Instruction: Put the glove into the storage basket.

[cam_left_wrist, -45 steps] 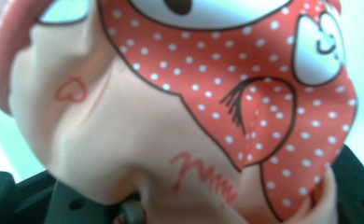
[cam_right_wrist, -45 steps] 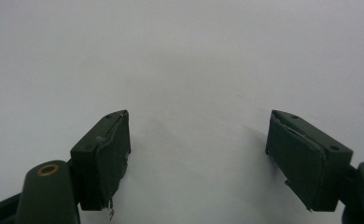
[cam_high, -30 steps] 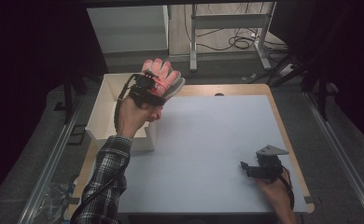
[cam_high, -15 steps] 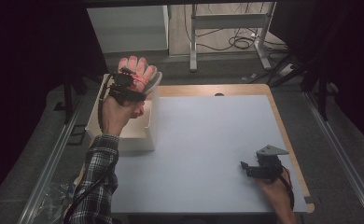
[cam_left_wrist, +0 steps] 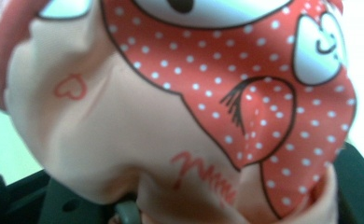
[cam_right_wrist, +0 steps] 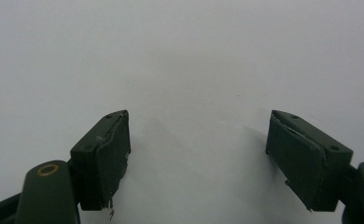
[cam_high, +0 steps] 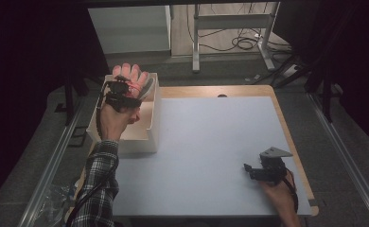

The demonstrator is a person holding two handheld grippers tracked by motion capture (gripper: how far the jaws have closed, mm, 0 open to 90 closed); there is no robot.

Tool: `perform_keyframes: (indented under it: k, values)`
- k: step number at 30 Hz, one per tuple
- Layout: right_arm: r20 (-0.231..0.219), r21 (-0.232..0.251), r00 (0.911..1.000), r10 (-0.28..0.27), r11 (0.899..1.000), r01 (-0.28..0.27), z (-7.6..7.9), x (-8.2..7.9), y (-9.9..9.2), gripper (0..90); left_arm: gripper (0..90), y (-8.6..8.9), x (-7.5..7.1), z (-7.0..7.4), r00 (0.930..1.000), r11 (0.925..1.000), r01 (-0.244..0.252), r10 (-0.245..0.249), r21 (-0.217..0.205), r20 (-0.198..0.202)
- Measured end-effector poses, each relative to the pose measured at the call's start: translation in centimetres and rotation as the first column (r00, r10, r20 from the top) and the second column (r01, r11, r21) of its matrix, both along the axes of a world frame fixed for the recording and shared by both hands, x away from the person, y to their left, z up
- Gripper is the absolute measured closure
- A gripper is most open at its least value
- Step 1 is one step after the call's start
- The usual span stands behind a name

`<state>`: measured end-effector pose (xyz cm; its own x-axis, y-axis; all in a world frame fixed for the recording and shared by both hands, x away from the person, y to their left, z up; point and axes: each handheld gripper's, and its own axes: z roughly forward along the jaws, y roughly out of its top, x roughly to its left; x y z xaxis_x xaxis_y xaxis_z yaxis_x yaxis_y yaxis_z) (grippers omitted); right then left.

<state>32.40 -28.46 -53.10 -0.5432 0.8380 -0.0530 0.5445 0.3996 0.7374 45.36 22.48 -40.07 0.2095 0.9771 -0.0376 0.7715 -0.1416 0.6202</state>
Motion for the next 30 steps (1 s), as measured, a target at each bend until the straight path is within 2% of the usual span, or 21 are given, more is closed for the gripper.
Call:
perform_keyframes:
  k: [5, 14, 20, 30]
  values:
    - [0.000, 0.000, 1.0000, 0.000, 1.000, 0.000, 0.0, 0.0, 0.0, 22.3, 37.8, 0.2, 0.3, -1.7, 0.9999, 0.9999, -0.010, 0.010, -0.002, -0.003]
    - [0.000, 0.001, 1.0000, 0.000, 1.000, 0.000, 0.0, 0.0, 0.0, 22.2, 37.2, 0.3, 1.2, -5.0, 0.9984, 0.9993, -0.035, 0.034, -0.015, -0.045]
    - [0.000, 0.001, 1.0000, 0.000, 1.000, 0.000, 0.0, 0.0, 0.0, 22.2, 36.5, 0.2, 2.1, -6.3, 0.9950, 0.9991, -0.041, 0.042, 0.008, -0.091]
    - [0.000, 0.001, 1.0000, 0.001, 1.000, -0.001, 0.0, 0.0, 0.0, 22.2, 35.6, -0.5, 3.3, -7.2, 0.9853, 0.9978, -0.056, 0.061, 0.035, -0.160]
